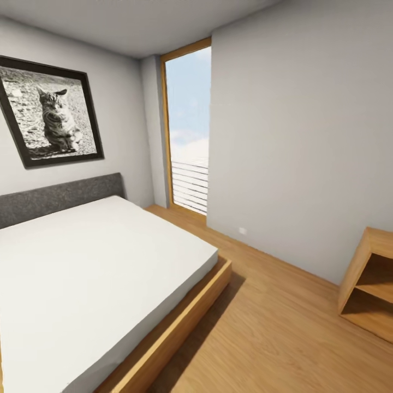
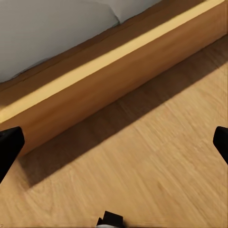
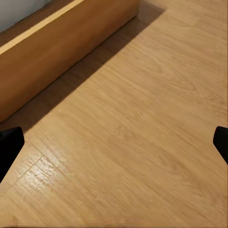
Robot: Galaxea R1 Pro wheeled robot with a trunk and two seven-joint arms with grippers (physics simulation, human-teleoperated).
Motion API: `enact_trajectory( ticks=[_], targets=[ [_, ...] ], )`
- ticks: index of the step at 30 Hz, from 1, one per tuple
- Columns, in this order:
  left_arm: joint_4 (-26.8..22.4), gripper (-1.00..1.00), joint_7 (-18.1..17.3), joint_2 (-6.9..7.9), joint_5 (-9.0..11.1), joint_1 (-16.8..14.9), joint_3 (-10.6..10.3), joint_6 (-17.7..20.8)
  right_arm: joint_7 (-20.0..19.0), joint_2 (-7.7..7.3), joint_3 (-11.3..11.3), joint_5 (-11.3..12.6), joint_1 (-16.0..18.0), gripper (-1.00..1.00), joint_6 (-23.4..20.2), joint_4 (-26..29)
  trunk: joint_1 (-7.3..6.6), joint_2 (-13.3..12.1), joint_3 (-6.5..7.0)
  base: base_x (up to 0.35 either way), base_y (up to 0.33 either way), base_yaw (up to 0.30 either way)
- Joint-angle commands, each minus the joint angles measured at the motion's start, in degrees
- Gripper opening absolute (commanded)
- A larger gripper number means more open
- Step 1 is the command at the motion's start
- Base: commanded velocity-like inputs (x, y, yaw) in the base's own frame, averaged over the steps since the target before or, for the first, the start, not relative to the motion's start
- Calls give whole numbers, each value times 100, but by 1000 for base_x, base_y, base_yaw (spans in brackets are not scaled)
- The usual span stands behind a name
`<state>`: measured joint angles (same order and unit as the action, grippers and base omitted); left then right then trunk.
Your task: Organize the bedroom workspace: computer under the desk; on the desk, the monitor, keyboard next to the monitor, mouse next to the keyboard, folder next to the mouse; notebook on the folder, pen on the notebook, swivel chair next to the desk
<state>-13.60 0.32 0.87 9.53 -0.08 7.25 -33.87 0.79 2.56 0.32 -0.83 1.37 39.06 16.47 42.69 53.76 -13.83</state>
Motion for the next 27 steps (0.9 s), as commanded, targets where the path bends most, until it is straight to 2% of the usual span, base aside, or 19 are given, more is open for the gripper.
enact_trajectory(
  ticks=[1,11,27],
  targets=[
    [-2,100,3,1,31,-1,-13,-6,9,0,3,-10,3,100,18,-6,-22,-37,12,0,0,276],
    [-2,100,3,1,34,-1,-11,4,18,-2,3,-14,3,100,25,-12,-242,-438,191,0,0,278],
    [-2,100,-5,16,32,-1,-22,-32,18,-9,3,-14,2,100,35,-8,-242,-438,191,-13,4,279]
  ],
)
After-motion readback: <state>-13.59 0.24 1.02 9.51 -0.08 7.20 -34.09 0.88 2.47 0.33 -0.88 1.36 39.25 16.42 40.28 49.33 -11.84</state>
